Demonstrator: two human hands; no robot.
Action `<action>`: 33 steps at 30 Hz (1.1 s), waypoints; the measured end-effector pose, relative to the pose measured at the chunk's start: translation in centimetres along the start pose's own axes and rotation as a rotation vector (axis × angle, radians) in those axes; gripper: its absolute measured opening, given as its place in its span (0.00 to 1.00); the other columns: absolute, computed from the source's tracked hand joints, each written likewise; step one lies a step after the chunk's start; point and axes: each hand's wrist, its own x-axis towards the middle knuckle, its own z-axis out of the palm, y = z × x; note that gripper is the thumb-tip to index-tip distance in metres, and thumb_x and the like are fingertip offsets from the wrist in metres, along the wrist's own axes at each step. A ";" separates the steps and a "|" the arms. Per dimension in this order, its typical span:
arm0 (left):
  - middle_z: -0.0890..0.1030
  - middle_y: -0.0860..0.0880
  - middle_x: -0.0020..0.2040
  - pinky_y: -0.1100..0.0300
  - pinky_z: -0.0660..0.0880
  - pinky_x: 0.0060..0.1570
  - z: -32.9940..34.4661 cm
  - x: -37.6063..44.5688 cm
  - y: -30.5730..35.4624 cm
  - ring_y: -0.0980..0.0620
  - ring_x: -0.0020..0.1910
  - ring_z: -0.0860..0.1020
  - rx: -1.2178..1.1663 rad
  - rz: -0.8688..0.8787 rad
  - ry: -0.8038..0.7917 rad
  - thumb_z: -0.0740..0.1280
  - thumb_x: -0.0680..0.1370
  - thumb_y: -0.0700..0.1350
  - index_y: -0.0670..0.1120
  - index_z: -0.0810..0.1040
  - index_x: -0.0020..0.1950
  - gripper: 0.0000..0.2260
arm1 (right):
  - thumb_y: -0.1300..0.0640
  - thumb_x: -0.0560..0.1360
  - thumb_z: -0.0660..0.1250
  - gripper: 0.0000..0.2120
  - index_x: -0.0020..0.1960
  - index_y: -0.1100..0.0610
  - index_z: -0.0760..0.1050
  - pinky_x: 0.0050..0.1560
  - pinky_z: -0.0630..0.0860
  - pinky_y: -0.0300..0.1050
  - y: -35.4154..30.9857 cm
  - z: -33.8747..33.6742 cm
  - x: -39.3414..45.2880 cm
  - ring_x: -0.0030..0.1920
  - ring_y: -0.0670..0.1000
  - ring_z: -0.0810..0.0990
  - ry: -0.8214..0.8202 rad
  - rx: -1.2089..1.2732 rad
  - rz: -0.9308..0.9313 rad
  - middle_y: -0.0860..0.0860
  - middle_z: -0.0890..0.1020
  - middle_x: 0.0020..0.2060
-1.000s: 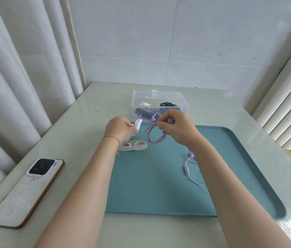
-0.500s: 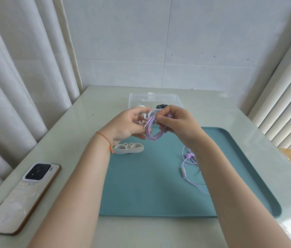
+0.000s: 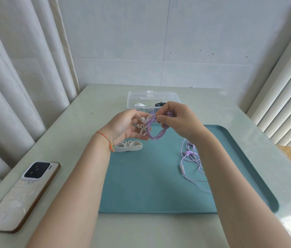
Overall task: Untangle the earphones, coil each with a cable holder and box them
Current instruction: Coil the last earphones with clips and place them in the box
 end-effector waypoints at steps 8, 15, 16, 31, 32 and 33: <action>0.76 0.42 0.40 0.49 0.82 0.43 1.3 0.0 0.0 0.45 0.36 0.75 0.131 0.031 0.057 0.60 0.82 0.46 0.42 0.77 0.48 0.10 | 0.64 0.72 0.70 0.05 0.41 0.55 0.78 0.35 0.72 0.34 -0.8 0.8 0.0 0.31 0.43 0.74 0.018 -0.220 -0.076 0.46 0.79 0.34; 0.75 0.38 0.42 0.55 0.80 0.34 1.2 -0.1 -0.1 0.43 0.35 0.79 0.167 0.058 0.069 0.62 0.81 0.44 0.39 0.76 0.54 0.09 | 0.64 0.72 0.68 0.03 0.43 0.57 0.79 0.37 0.67 0.28 -1.1 1.1 0.1 0.37 0.45 0.74 0.110 -0.412 -0.194 0.51 0.82 0.41; 0.74 0.38 0.43 0.55 0.79 0.34 1.3 -0.1 0.0 0.43 0.35 0.79 0.166 0.062 0.063 0.62 0.81 0.44 0.38 0.76 0.55 0.10 | 0.65 0.72 0.68 0.03 0.44 0.58 0.79 0.37 0.68 0.29 -1.1 1.1 0.1 0.37 0.46 0.74 0.121 -0.423 -0.210 0.52 0.81 0.40; 0.78 0.45 0.34 0.54 0.80 0.32 1.1 -0.4 0.2 0.49 0.28 0.78 0.133 0.139 0.087 0.59 0.83 0.46 0.44 0.74 0.46 0.09 | 0.64 0.72 0.71 0.02 0.45 0.61 0.80 0.33 0.71 0.29 -1.0 -0.1 -0.1 0.28 0.41 0.75 0.036 -0.175 -0.063 0.46 0.79 0.32; 0.78 0.45 0.35 0.53 0.80 0.32 1.1 -0.5 0.2 0.49 0.29 0.78 0.137 0.136 0.070 0.59 0.83 0.47 0.44 0.74 0.46 0.10 | 0.64 0.72 0.71 0.02 0.45 0.61 0.80 0.34 0.72 0.30 -0.9 -0.1 -0.1 0.29 0.41 0.75 0.023 -0.165 -0.056 0.46 0.79 0.32; 0.77 0.45 0.35 0.53 0.80 0.32 1.2 -0.6 0.3 0.49 0.29 0.77 0.141 0.134 0.053 0.60 0.83 0.48 0.43 0.75 0.47 0.10 | 0.65 0.72 0.71 0.02 0.45 0.62 0.80 0.35 0.73 0.31 -0.9 -0.1 -0.1 0.29 0.42 0.76 0.005 -0.148 -0.048 0.46 0.80 0.32</action>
